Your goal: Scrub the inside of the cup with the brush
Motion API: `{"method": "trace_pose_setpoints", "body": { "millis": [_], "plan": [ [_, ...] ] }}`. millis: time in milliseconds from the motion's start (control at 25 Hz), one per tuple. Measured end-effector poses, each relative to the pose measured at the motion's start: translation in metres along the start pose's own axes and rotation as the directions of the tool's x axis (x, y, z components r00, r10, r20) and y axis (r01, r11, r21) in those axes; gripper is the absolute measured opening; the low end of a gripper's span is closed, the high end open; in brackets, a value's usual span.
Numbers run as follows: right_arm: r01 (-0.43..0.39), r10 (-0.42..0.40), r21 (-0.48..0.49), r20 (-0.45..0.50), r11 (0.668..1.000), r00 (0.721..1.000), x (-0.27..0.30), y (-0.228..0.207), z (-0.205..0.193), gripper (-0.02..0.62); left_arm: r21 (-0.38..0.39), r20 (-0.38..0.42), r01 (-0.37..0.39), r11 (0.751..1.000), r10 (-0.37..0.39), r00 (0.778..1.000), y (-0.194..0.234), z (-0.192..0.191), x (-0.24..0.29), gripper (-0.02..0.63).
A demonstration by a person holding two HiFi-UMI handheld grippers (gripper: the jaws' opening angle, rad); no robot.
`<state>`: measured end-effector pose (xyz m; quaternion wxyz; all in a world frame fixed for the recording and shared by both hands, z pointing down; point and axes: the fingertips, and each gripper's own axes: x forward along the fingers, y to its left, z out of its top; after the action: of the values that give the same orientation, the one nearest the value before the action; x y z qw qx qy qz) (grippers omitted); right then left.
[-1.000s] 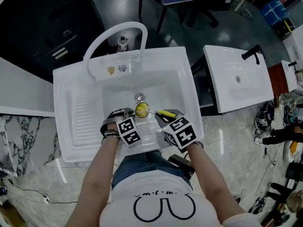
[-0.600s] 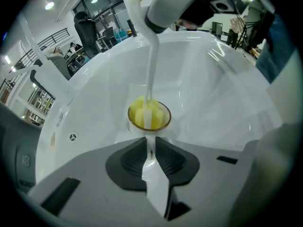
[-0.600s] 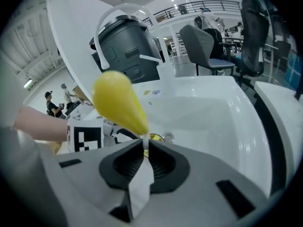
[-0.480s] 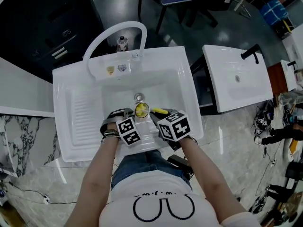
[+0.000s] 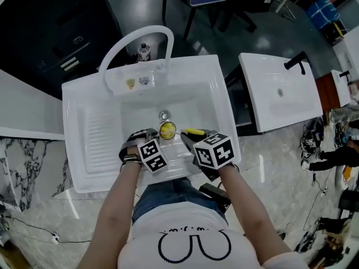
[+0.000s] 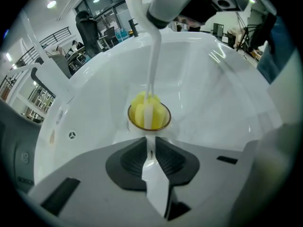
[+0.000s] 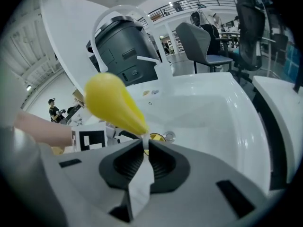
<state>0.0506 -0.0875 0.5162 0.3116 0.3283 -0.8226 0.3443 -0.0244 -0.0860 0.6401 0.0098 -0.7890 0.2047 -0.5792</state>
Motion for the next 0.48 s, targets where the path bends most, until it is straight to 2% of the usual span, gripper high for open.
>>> {"method": "trace_pose_setpoints", "body": {
  "millis": [200,360,480],
  "plan": [
    [-0.008,0.01,0.039,-0.049,0.999,0.999,-0.017,0.002,-0.013,0.041,-0.009,0.003,0.002,1.0,-0.002,1.0,0.002,0.001,0.0,0.066],
    [-0.025,0.037,0.121,-0.093,0.992,0.995,-0.009,0.002,-0.028,0.046,-0.003,-0.005,0.006,1.0,-0.006,1.0,0.0,-0.001,0.0,0.066],
    [-0.02,0.038,0.144,-0.122,0.989,0.992,0.001,0.0,-0.036,0.044,0.002,-0.012,0.011,1.0,-0.011,1.0,-0.002,-0.003,0.0,0.066]
  ]
}}
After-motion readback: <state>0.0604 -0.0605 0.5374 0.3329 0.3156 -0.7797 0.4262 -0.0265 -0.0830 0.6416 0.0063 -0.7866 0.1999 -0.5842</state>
